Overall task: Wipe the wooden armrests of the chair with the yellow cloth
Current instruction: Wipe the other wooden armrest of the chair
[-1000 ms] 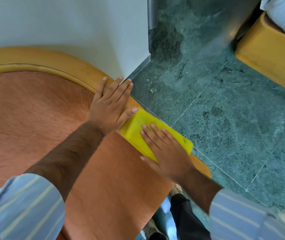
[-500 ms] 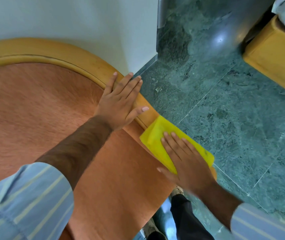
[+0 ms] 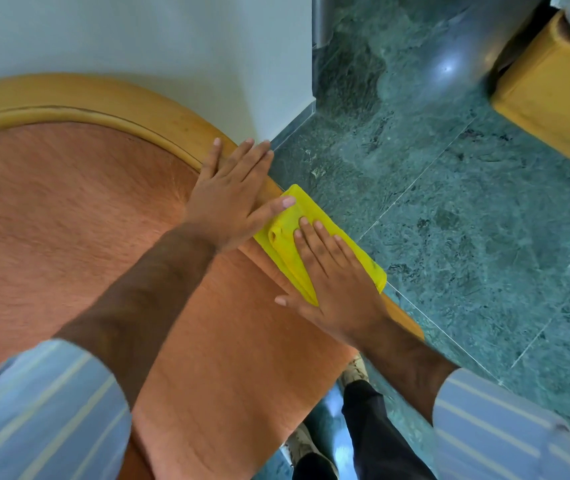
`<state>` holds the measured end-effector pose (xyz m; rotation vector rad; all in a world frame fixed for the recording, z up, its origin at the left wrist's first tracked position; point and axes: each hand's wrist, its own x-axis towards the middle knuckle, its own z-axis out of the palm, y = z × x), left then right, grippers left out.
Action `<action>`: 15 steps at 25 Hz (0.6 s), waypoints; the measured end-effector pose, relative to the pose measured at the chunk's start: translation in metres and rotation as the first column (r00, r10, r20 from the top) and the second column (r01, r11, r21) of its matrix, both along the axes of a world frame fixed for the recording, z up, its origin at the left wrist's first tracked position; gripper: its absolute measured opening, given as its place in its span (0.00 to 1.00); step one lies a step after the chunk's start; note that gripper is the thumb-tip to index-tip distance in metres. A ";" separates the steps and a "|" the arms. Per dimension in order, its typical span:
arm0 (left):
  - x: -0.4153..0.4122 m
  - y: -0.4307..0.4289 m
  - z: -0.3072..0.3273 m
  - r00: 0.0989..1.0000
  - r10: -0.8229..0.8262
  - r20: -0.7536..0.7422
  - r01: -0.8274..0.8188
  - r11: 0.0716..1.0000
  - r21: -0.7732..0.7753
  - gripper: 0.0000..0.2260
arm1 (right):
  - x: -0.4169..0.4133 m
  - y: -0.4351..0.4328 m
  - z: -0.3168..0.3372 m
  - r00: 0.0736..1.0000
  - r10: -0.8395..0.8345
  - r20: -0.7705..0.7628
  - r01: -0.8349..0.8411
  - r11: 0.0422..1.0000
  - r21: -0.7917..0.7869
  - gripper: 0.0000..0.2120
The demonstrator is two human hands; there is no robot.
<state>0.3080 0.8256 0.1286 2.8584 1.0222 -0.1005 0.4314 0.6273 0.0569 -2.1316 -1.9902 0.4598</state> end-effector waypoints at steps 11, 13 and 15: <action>0.009 -0.089 -0.014 0.410 0.871 0.269 -0.612 0.482 -0.627 0.22 | 0.099 0.001 0.026 0.410 -0.727 -0.550 0.280 0.675 -0.683 0.18; 0.007 -0.087 -0.017 0.300 0.916 0.268 -0.575 0.397 -0.715 0.18 | 0.101 0.002 0.027 0.382 -0.722 -0.577 0.268 0.684 -0.678 0.15; -0.001 -0.083 -0.019 0.231 0.945 0.233 -0.478 0.318 -0.819 0.14 | 0.099 0.009 0.033 0.369 -0.697 -0.615 0.300 0.716 -0.630 0.12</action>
